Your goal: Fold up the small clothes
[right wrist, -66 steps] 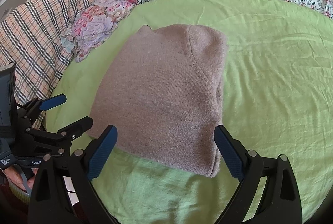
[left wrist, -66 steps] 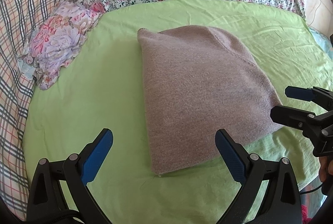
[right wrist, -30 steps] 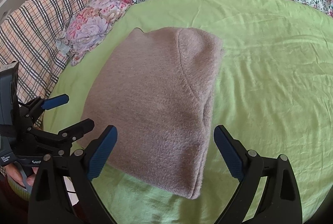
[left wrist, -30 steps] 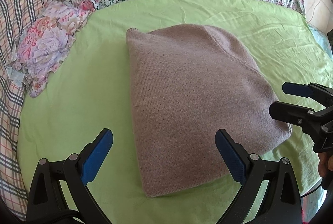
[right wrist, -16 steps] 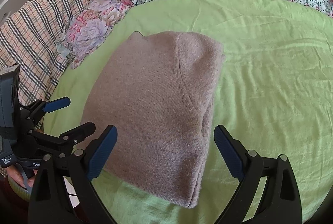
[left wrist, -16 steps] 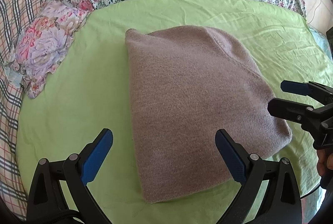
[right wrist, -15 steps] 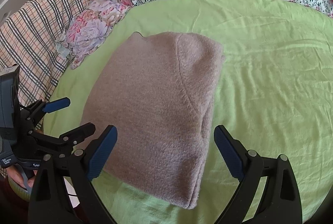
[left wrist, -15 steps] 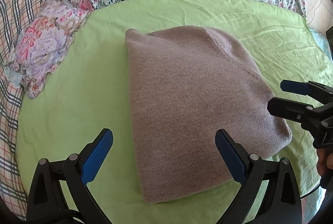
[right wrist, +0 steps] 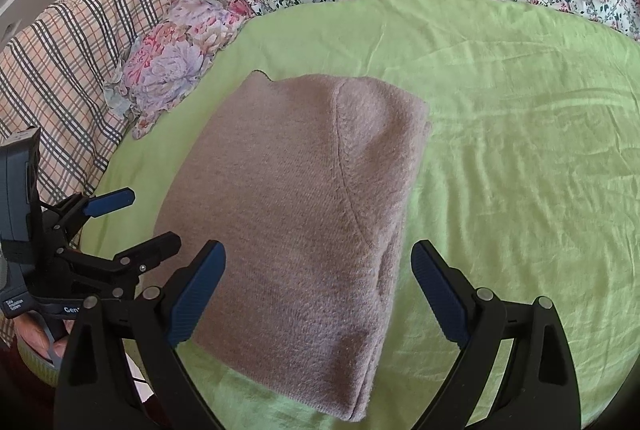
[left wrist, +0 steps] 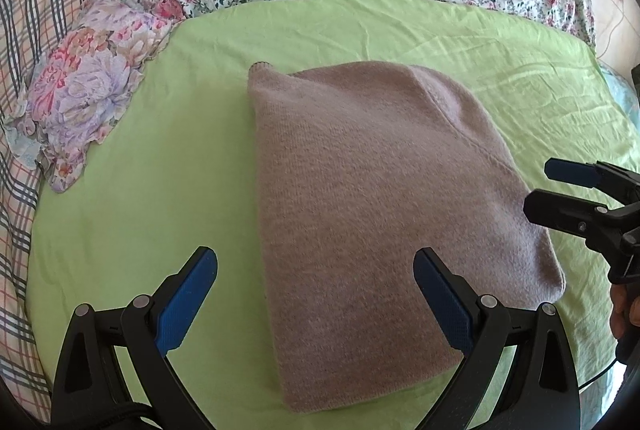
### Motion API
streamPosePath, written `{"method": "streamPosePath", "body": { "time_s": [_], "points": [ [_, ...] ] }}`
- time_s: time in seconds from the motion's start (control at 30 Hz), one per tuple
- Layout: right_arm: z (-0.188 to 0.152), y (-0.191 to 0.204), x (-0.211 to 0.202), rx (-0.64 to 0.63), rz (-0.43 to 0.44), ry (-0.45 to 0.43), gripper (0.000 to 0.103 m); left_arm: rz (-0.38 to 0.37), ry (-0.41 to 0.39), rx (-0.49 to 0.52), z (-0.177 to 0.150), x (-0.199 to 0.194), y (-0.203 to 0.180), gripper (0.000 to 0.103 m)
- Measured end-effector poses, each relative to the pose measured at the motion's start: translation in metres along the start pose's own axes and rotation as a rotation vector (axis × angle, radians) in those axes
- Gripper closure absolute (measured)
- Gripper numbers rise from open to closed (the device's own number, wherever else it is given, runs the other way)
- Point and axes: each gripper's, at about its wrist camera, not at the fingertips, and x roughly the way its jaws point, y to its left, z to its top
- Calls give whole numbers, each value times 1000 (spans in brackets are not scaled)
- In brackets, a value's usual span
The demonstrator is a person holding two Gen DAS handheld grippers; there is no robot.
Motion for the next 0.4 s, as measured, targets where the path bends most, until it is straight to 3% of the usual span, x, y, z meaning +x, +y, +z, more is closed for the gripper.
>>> {"method": "streamPosePath", "body": {
  "time_s": [0.4],
  "points": [
    [1, -4, 6, 7, 15, 8, 9, 38, -12, -29, -2, -8, 2, 4]
  ]
}}
